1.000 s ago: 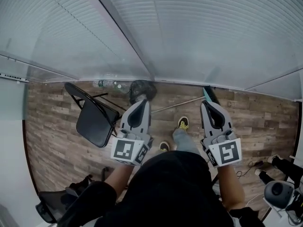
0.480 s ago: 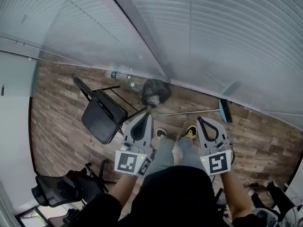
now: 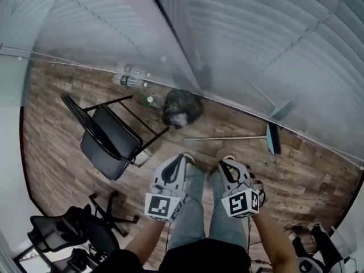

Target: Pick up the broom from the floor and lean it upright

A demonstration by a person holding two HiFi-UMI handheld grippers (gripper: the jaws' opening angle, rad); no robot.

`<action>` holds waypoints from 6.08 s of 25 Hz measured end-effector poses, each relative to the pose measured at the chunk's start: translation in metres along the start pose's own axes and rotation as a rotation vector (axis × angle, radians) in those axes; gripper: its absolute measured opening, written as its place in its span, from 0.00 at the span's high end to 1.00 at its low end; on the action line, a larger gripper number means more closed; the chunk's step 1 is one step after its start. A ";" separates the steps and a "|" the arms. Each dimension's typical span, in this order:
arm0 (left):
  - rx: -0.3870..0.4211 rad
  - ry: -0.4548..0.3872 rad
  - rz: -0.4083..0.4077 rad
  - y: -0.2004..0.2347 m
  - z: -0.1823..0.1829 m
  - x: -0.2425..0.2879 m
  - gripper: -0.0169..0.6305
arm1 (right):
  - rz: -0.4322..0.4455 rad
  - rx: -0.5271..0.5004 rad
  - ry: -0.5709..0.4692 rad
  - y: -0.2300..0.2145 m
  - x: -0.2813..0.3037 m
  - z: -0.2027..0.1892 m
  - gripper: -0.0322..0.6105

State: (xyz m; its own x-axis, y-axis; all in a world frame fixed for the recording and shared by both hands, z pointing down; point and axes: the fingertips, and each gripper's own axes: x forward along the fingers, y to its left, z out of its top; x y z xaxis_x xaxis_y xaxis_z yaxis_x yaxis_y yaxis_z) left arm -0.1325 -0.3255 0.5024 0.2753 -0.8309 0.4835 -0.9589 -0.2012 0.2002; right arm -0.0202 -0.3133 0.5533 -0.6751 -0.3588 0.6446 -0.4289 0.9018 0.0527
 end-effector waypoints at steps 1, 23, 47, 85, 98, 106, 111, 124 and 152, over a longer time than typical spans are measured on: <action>-0.008 0.020 0.005 0.007 -0.020 0.010 0.94 | 0.008 -0.009 0.013 0.003 0.017 -0.014 0.92; -0.018 0.267 0.071 0.116 -0.420 0.153 0.94 | 0.162 -0.134 0.362 0.093 0.310 -0.344 0.70; -0.122 0.295 0.106 0.188 -0.607 0.235 0.94 | 0.335 -0.333 0.609 0.138 0.500 -0.567 0.69; 0.102 0.090 -0.096 0.018 -0.174 0.183 0.94 | 0.110 -0.208 0.344 -0.054 0.227 -0.225 0.83; 0.163 0.090 -0.217 -0.059 -0.088 0.164 0.94 | -0.058 0.012 0.171 -0.125 0.107 -0.154 0.82; 0.217 0.076 -0.278 -0.091 -0.052 0.156 0.94 | -0.181 0.180 0.079 -0.156 0.045 -0.121 0.82; 0.247 0.055 -0.302 -0.102 -0.037 0.157 0.94 | -0.231 0.269 0.035 -0.165 0.025 -0.110 0.82; 0.258 0.079 -0.297 -0.104 -0.049 0.157 0.94 | -0.361 0.617 0.088 -0.161 0.028 -0.139 0.82; 0.296 0.080 -0.252 -0.082 -0.048 0.163 0.94 | -0.702 0.844 0.139 -0.203 0.061 -0.165 0.82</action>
State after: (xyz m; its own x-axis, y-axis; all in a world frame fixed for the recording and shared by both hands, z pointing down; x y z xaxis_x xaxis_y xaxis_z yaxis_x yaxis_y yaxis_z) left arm -0.0057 -0.4194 0.6053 0.4983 -0.6957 0.5174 -0.8355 -0.5447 0.0723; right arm 0.1248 -0.4788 0.7078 -0.0711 -0.6483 0.7581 -0.9974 0.0353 -0.0633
